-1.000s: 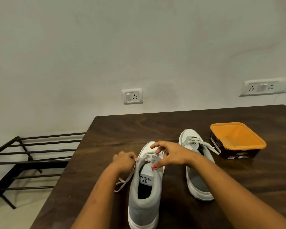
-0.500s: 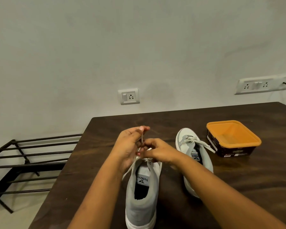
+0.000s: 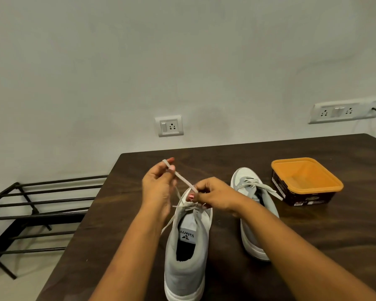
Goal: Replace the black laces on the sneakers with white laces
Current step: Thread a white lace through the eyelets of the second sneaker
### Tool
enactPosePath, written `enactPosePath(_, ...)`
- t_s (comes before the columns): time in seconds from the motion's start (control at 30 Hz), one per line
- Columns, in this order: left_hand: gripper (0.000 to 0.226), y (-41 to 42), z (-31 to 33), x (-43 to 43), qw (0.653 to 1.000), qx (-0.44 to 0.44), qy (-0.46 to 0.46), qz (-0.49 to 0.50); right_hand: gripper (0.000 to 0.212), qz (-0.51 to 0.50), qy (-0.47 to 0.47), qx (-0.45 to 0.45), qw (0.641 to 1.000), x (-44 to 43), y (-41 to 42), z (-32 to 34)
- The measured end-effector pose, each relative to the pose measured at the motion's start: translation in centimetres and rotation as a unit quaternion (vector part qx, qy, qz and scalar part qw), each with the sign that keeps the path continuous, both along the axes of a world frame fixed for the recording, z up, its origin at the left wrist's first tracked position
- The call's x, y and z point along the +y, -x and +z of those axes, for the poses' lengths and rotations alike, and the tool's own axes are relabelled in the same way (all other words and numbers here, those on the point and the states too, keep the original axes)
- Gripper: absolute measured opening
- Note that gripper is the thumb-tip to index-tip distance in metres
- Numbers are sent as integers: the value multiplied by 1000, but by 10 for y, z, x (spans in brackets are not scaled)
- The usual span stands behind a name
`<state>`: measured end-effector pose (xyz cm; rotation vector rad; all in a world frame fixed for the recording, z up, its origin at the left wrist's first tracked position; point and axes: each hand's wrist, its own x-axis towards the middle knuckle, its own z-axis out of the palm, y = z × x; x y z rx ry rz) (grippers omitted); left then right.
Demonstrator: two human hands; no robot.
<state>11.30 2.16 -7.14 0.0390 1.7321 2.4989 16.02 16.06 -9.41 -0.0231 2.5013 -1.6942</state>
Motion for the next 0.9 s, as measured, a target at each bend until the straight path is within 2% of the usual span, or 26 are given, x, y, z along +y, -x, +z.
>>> enactPosePath(0.07,18,11,-10,-10,998,-10,-5,54,15,-12,-4,-10,1000,8,-2,3)
enactPosePath(0.17,11,22,-25,-26,991,-37,58,116,17,-35,-17,-14,999,21,-4,7)
enactPosePath(0.23,6,30,-36,-36,983,-81,83,140,17,-49,-61,-3,997,28,-4,8)
enactPosePath(0.27,5,33,-41,-41,979,-98,108,140,19,-53,-86,-1,995,30,-5,8)
enactPosePath(0.3,12,35,-47,-45,970,-102,176,137,19,-56,-106,-3,993,32,-6,8)
enactPosePath(0.33,18,38,-53,-49,945,-86,291,121,18,-58,-120,-7,991,33,-6,7)
enactPosePath(0.4,24,36,-56,-52,860,-21,504,83,17,-63,-141,-10,988,33,-6,5)
enactPosePath(0.43,23,33,-53,-51,822,23,564,75,17,-65,-146,-7,987,32,-6,4)
enactPosePath(0.47,20,30,-48,-49,801,77,589,75,18,-67,-148,-1,987,30,-5,4)
enactPosePath(0.5,14,29,-44,-46,795,143,585,70,19,-69,-148,7,987,27,-3,4)
enactPosePath(0.57,8,25,-33,-34,819,256,514,4,18,-77,-149,28,986,19,-1,3)
enactPosePath(0.63,19,12,-25,-18,846,279,434,-132,21,-81,-147,46,985,12,2,4)
enactPosePath(0.7,26,0,-25,-4,845,270,398,-231,30,-79,-146,62,984,7,3,4)
enactPosePath(0.77,26,-1,-28,2,837,271,410,-238,31,-81,-138,68,985,6,3,3)
enactPosePath(0.9,17,11,-27,-3,795,279,515,-158,14,-144,-100,56,983,6,5,-1)
